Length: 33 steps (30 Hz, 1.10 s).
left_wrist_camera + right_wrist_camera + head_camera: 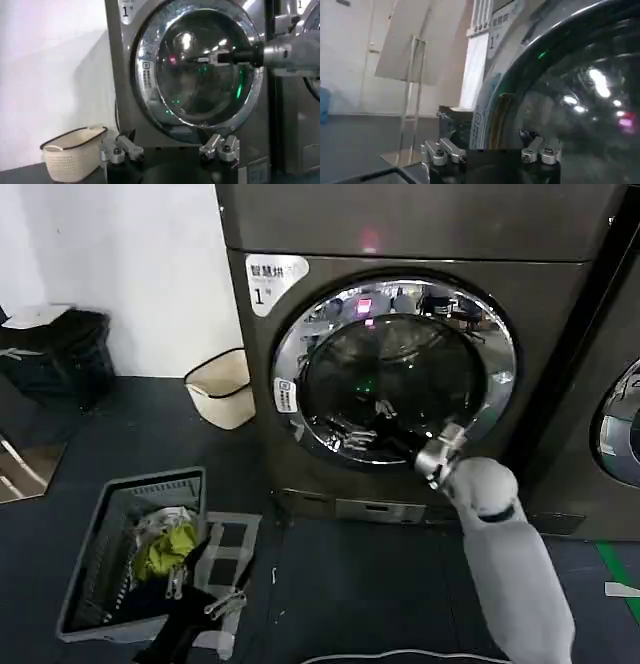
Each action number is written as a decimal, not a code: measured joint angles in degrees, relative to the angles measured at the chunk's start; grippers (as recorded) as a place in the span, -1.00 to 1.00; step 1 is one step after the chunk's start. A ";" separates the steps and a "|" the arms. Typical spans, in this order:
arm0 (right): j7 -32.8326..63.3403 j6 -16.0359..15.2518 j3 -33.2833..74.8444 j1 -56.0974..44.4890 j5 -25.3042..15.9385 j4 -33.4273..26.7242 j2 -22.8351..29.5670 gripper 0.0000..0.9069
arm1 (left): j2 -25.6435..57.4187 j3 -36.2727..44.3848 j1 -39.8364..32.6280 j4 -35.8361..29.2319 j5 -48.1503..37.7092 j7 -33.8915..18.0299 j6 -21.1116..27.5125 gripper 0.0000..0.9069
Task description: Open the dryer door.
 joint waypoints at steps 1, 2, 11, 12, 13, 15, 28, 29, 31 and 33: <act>0.04 -0.05 -0.45 0.56 -0.05 -1.10 0.27 1.00 | -0.09 -0.08 0.02 0.00 0.02 -0.05 0.02 1.00; 0.06 -0.05 -0.81 1.07 -0.06 -1.94 0.61 1.00 | -0.26 -0.15 0.08 0.00 0.05 -0.10 0.07 1.00; 0.34 0.28 -2.35 4.78 -0.02 -8.80 2.74 1.00 | -0.95 -0.21 0.21 0.19 0.34 -0.10 0.04 1.00; 0.35 0.36 -2.50 5.17 -0.01 -9.41 2.94 1.00 | -0.96 -0.21 0.22 0.20 0.35 -0.09 0.05 1.00; 0.35 0.42 -2.68 5.52 0.03 -9.98 3.11 1.00 | -0.99 -0.22 0.22 0.15 0.36 -0.05 0.08 1.00; 0.32 0.52 -3.14 6.35 0.12 -11.10 3.51 1.00 | -1.05 -0.22 0.07 -0.10 0.28 0.04 0.15 1.00; -0.08 1.51 -4.74 10.33 0.30 -17.49 6.88 1.00 | -1.25 -0.08 0.34 -0.78 0.30 0.21 0.16 1.00; -0.42 1.51 -4.76 10.51 0.37 -17.75 6.99 1.00 | -1.19 -0.14 0.32 -0.82 0.23 0.25 0.16 1.00; -1.40 1.35 -4.87 10.93 0.63 -18.34 7.16 1.00 | -0.96 -0.34 0.27 -1.07 -0.18 0.40 0.23 1.00; -2.66 0.66 -4.98 11.11 0.71 -18.37 7.01 1.00 | -0.61 -0.55 0.09 -1.24 -0.64 0.50 0.73 1.00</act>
